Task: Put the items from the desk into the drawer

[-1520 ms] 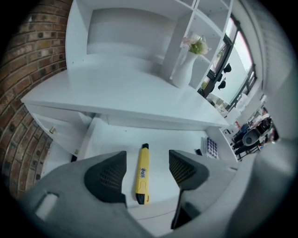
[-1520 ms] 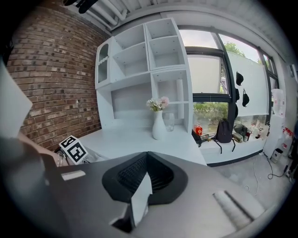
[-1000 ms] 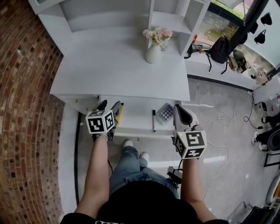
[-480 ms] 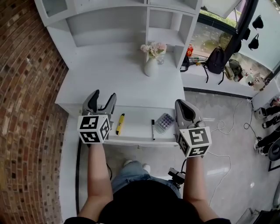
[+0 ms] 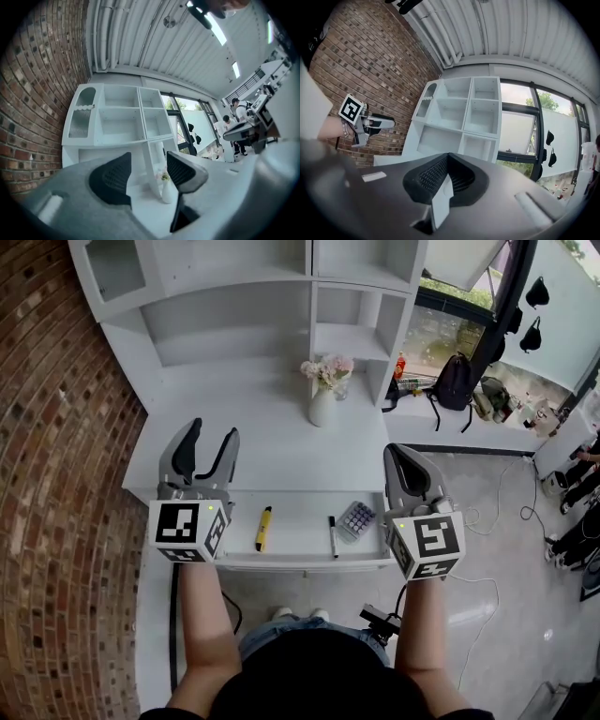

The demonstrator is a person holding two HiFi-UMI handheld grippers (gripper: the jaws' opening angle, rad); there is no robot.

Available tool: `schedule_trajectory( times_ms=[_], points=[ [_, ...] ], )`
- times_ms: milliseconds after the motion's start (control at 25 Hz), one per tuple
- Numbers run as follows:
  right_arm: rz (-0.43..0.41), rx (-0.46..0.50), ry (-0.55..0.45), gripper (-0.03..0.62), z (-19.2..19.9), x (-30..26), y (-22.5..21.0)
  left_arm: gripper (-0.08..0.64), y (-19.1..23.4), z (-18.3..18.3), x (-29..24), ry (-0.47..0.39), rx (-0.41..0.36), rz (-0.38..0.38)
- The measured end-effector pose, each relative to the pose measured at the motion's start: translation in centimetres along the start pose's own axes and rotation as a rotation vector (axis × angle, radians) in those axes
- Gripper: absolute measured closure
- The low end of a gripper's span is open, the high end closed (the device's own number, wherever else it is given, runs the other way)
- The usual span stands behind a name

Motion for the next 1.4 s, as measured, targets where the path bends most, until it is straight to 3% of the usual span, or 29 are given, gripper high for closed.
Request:
schedule_trajectory(
  times_ms=[240, 280, 360, 680, 1040, 1400],
  points=[
    [0.056, 0.015, -0.034, 0.584, -2.0, 0.0, -0.6, 0.395, 0.3, -2.2, 0.1, -0.076, -0.057, 0.048],
    [0.064, 0.018, -0.036, 0.584, -2.1, 0.0, -0.6, 0.427, 0.4, -2.3, 0.1, -0.087, -0.057, 0.047],
    [0.075, 0.020, -0.038, 0.584, -2.2, 0.1, -0.5, 0.560, 0.6, -2.5, 0.4, -0.109, -0.050, 0.043],
    [0.119, -0.006, -0.045, 0.584, -2.7, 1.0, -1.0, 0.560, 0.7, -3.3, 1.0, -0.131, -0.054, 0.052],
    [0.109, -0.001, -0.052, 0.584, -3.2, 1.1, -0.1, 0.560, 1.2, -3.4, 1.6, -0.123, -0.085, 0.049],
    [0.108, 0.004, -0.046, 0.584, -3.3, 1.2, 0.2, 0.560, 1.7, -4.1, 2.0, -0.149, -0.070, 0.057]
  ],
)
Point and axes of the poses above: the fingertips, and each gripper's own axes: x backward along the fingers, y to its left, z out of its underside, the point moved 5 cm from there along x, backward along the fingers, and after that the axes turned 9 degrees about x, right-handed, at the moved point
